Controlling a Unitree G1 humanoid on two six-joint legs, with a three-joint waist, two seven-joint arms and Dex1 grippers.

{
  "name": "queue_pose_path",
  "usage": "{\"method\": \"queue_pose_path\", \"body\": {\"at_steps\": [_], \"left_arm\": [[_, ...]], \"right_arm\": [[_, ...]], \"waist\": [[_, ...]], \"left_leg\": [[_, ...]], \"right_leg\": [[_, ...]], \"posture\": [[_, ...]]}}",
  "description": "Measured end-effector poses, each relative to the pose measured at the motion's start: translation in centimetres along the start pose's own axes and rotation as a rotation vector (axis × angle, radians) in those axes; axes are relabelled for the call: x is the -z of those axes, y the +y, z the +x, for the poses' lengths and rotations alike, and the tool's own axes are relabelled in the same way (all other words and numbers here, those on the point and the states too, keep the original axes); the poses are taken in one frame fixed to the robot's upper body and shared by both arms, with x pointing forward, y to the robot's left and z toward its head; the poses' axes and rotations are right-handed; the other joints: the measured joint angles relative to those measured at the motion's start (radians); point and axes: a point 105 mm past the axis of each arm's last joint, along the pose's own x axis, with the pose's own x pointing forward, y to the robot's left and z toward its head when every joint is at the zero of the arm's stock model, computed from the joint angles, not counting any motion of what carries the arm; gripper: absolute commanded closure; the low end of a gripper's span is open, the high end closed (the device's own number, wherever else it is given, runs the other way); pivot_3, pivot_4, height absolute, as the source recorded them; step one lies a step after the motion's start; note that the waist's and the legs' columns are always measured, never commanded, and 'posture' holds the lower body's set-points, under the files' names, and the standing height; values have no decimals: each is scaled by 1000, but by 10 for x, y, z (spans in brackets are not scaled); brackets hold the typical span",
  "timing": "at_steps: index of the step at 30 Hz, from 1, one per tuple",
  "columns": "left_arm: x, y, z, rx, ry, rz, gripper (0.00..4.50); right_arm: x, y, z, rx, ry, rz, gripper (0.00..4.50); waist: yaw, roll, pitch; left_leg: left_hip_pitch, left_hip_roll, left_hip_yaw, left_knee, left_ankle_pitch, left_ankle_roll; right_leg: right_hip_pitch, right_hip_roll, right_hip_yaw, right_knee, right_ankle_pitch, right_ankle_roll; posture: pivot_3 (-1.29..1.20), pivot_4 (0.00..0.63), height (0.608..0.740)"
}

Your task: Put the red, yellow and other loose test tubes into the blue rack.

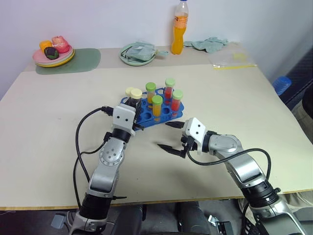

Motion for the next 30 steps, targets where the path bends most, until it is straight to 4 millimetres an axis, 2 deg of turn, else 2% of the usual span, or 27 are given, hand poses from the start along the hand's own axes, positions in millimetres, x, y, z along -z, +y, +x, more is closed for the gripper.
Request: {"method": "queue_pose_path", "body": {"at_steps": [9, 13, 19, 21, 24, 26, 27, 30], "left_arm": [[2, -9, 6, 22, -21, -111, 3727], [13, -12, 8, 25, 11, -107, 3727], [15, -12, 8, 23, 1, -92, 3727], [16, -12, 8, 23, -2, -94, 2683], [19, -12, 7, 20, 6, -115, 1345], [21, -7, 4, 1, 12, -129, 242], [21, -5, 2, -7, 12, -136, 41], [15, 5, -10, -5, 0, -165, 41]], "right_arm": [[0, 0, 0, 6, -2, 3, 0], [0, 0, 1, 7, -3, 5, 0], [1, 1, 1, 10, -1, 10, 0], [2, 1, 1, 12, 3, 14, 0], [2, 1, 1, 13, 7, 18, 0], [2, 0, 0, 14, 8, 20, 0], [2, 0, -1, 16, 7, 20, 0], [-4, -3, -9, 26, -25, 47, 0]], "waist": [[2, 0, 0], [2, 0, 0], [2, 0, 0], [2, 0, 0], [2, 0, 0], [1, 0, 0], [-1, 0, 0], [-1, 0, 0]], "left_leg": [[0, 0, 0, 0, 0, 0], [0, 0, 0, 0, 0, 0], [0, 0, 0, 0, 0, 0], [0, 0, 0, 0, 0, 0], [0, 0, 0, 0, 0, 0], [0, 0, 0, 0, 0, 0], [0, 0, 0, 0, 0, 0], [0, 1, -1, 0, 0, 0]], "right_leg": [[0, 0, 0, 0, 0, 0], [1, 0, 0, 0, 0, 0], [1, 0, 0, 0, 0, 0], [1, 0, 0, 0, 0, 0], [1, 0, 0, 0, 0, 0], [0, 0, 0, 0, 0, 0], [0, 0, 0, 0, 0, 0], [0, 0, 0, 0, 0, 0]], "posture": [[0, 150, 740], [0, 150, 740], [0, 150, 740], [0, 150, 740], [0, 150, 740], [0, 150, 740], [0, 150, 740], [0, 150, 740]]}}
